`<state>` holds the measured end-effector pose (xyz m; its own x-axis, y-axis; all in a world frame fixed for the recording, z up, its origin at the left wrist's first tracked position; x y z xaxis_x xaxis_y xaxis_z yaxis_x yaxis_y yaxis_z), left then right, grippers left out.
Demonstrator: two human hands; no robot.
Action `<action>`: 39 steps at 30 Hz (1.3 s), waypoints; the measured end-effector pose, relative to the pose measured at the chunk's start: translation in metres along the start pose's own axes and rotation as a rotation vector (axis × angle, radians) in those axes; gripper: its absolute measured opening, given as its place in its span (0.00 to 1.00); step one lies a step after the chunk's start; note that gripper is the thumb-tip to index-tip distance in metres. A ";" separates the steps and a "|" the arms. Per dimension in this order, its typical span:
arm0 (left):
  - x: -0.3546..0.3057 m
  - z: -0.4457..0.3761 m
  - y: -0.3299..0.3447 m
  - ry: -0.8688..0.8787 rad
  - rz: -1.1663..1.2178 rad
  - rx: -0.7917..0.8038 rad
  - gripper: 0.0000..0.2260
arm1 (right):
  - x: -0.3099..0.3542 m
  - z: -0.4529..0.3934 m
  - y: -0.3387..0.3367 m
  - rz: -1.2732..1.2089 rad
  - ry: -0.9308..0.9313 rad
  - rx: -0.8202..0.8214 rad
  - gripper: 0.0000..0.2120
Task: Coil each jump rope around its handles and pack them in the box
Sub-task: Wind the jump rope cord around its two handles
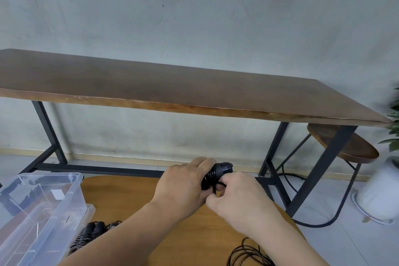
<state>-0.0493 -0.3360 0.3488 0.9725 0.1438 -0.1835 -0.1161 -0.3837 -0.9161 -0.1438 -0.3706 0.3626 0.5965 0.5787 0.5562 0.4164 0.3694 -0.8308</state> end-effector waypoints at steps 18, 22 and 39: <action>-0.008 0.004 -0.014 0.059 -0.048 -0.212 0.16 | -0.005 0.001 -0.043 -0.249 -0.272 -0.333 0.09; -0.027 0.006 -0.024 0.148 -0.098 -0.292 0.15 | -0.010 -0.010 -0.038 -0.133 -0.252 -0.374 0.14; -0.001 0.020 0.033 -0.371 1.049 0.625 0.24 | -0.035 -0.021 -0.006 -0.485 -0.120 -0.284 0.17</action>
<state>-0.0577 -0.3303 0.3119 0.2540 0.3174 -0.9136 -0.9644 0.0105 -0.2644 -0.1525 -0.4085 0.3480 0.2165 0.4763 0.8522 0.8009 0.4126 -0.4340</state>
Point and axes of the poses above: each hand's wrist, its own z-axis away from the middle knuckle, its own y-axis out of the palm, x = y × z, the point moved 10 cm from there along -z, towards the middle knuckle, and after that the axes turned 1 degree about y, right-handed, at the moved point
